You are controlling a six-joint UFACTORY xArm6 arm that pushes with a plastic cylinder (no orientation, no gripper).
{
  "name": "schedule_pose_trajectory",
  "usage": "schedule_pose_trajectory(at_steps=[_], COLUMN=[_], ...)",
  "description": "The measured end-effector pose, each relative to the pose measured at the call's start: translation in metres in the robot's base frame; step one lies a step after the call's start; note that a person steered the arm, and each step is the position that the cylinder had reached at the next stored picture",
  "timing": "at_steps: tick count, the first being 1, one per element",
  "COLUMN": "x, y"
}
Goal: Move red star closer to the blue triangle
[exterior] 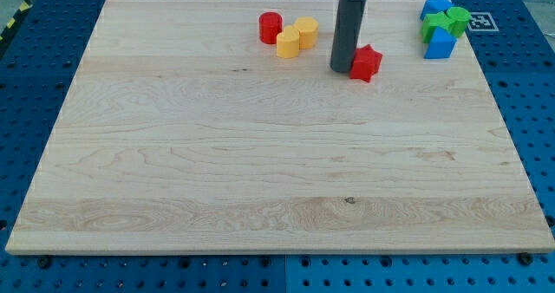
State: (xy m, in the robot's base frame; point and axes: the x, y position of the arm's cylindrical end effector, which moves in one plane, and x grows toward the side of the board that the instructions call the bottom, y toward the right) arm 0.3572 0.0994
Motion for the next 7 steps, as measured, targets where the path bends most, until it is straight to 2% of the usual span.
schedule_pose_trajectory(at_steps=[4,6,7], x=[0.000,0.006,0.041], y=[0.092,0.105,0.107])
